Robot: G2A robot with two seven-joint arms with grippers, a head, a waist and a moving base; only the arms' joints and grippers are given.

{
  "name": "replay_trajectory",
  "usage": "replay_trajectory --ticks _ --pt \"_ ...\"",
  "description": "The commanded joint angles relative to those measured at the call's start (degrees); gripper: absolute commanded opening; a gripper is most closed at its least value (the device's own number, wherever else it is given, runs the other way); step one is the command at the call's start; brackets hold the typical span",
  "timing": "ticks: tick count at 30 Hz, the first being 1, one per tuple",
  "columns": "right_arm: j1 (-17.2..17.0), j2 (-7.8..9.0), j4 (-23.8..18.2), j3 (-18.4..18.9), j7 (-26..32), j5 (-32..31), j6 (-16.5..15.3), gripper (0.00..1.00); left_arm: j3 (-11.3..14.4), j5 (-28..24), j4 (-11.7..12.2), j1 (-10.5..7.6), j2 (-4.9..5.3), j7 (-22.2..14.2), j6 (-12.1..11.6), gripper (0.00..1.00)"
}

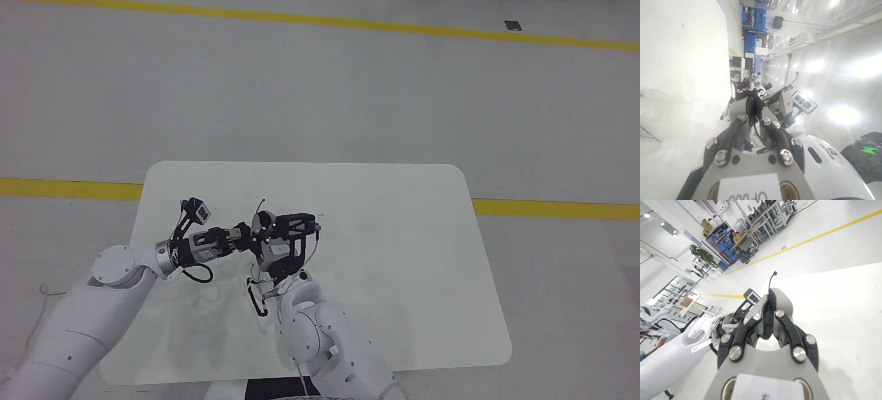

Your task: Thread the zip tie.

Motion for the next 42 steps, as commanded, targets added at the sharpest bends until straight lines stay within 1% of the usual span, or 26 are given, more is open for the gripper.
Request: replay_trajectory --ticks 1,7,16,30,42 --pt "0.05 0.03 0.05 -0.03 0.08 -0.15 0.16 0.0 0.0 0.0 0.0 0.0 0.0 0.0 0.0 0.0" --pt "-0.14 0.14 -0.1 -0.06 -0.02 -0.3 0.52 0.0 0.0 0.0 0.0 0.0 0.0 0.0 0.0 0.0" --pt "-0.57 0.3 -0.79 0.13 -1.19 0.49 0.11 0.0 0.0 0.0 0.0 0.0 0.0 0.0 0.0 0.0" --pt "-0.33 0.34 -0.14 0.09 -2.41 1.77 0.27 0.0 0.0 0.0 0.0 0.0 0.0 0.0 0.0 0.0" --pt "-0.22 0.29 0.3 0.29 -3.56 2.99 1.29 0.0 0.0 0.0 0.0 0.0 0.0 0.0 0.0 0.0"
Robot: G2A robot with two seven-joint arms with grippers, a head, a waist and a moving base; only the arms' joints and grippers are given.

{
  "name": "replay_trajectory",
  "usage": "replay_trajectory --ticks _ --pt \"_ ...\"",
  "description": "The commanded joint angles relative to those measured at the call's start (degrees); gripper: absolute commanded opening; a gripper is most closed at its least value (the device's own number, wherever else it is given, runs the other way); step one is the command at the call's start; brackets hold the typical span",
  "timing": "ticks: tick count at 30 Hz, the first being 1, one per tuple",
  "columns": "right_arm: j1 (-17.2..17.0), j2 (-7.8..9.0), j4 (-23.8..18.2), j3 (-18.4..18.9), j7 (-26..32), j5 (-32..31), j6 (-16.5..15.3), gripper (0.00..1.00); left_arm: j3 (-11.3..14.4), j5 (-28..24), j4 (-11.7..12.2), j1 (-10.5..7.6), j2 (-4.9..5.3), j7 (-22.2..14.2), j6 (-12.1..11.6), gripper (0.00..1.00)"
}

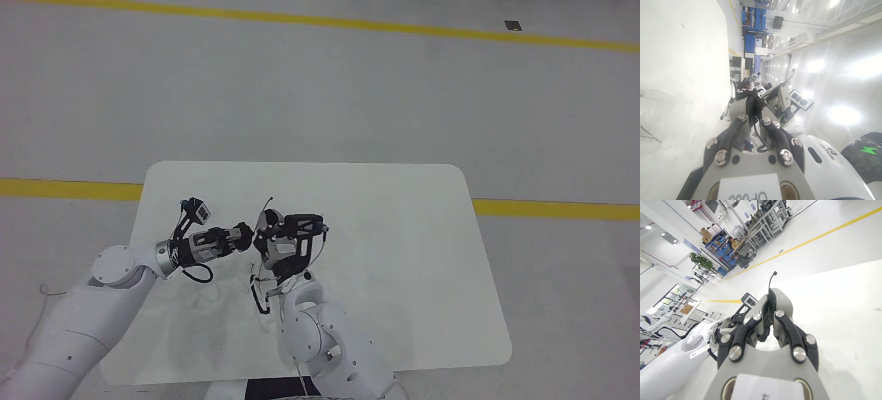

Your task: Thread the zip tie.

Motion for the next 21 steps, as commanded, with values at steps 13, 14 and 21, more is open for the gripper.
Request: replay_trajectory --ticks 13,14,21 --pt "0.02 0.08 0.18 -0.27 0.36 0.07 0.33 0.0 0.0 0.0 0.0 0.0 0.0 0.0 0.0 0.0" --pt "0.01 0.09 0.2 -0.31 0.38 0.01 0.34 0.0 0.0 0.0 0.0 0.0 0.0 0.0 0.0 0.0" --pt "-0.04 0.14 0.18 -0.43 0.3 -0.04 0.49 0.0 0.0 0.0 0.0 0.0 0.0 0.0 0.0 0.0"
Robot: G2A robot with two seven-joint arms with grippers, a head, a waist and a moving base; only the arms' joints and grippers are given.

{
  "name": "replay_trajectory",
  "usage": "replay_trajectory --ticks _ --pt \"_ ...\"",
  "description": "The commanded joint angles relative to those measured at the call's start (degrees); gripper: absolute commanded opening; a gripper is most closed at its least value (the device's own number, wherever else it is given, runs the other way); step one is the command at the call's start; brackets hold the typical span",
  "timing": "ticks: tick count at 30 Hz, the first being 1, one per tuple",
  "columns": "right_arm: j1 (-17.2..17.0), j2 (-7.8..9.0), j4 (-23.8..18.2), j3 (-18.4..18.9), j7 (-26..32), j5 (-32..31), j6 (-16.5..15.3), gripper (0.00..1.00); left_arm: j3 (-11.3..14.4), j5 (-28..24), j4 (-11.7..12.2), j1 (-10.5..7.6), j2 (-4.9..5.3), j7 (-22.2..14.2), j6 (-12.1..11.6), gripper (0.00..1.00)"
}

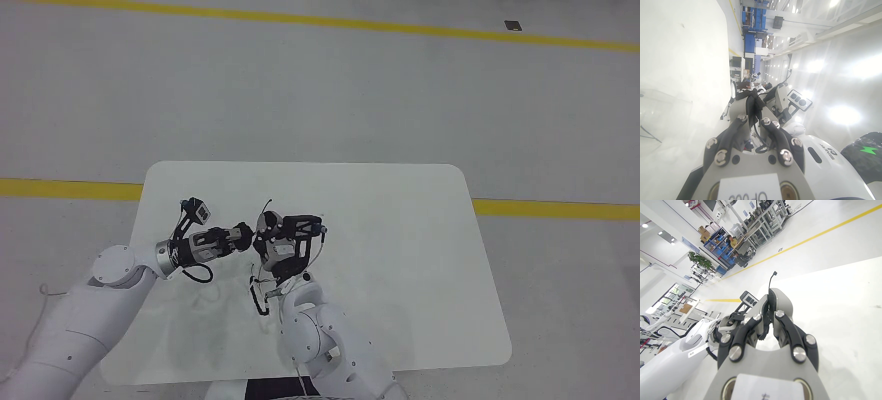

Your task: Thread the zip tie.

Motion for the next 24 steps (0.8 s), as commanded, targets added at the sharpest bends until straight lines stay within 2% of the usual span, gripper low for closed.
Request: replay_trajectory --ticks 1,24 --pt "0.0 0.01 -0.05 0.06 -0.24 0.15 0.0 0.0 0.0 0.0 0.0 0.0 0.0 0.0 0.0 0.0" --pt "0.2 0.04 0.15 -0.28 -0.95 2.61 -1.6 0.0 0.0 0.0 0.0 0.0 0.0 0.0 0.0 0.0"
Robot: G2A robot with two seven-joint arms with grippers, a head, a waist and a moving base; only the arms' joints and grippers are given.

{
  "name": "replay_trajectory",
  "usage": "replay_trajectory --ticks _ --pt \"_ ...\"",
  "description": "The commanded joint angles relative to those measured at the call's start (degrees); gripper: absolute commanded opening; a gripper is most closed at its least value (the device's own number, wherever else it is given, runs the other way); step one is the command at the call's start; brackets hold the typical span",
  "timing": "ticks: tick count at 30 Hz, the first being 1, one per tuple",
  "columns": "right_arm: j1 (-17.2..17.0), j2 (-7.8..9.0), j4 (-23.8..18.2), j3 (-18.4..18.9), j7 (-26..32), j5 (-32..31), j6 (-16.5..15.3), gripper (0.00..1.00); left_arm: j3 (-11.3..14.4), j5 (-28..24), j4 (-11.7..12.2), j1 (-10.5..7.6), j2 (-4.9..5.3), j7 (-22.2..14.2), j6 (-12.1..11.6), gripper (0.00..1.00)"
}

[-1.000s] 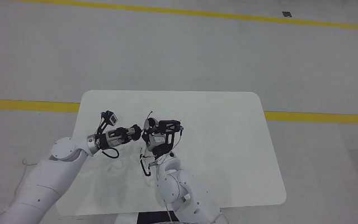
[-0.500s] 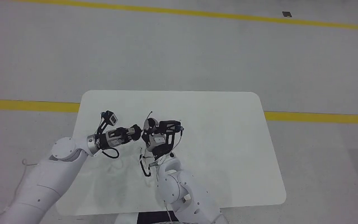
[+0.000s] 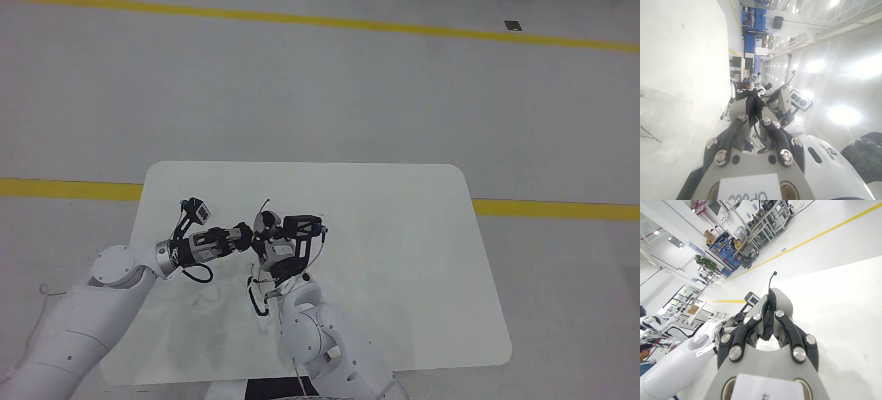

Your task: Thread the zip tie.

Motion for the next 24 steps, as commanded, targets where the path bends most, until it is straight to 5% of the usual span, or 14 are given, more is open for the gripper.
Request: replay_trajectory --ticks 1,24 --pt "0.05 0.0 0.04 -0.08 -0.01 0.08 -0.05 0.0 0.0 0.0 0.0 0.0 0.0 0.0 0.0 0.0" --pt "-0.1 0.3 0.08 -0.17 0.8 -1.55 1.24 0.0 0.0 0.0 0.0 0.0 0.0 0.0 0.0 0.0"
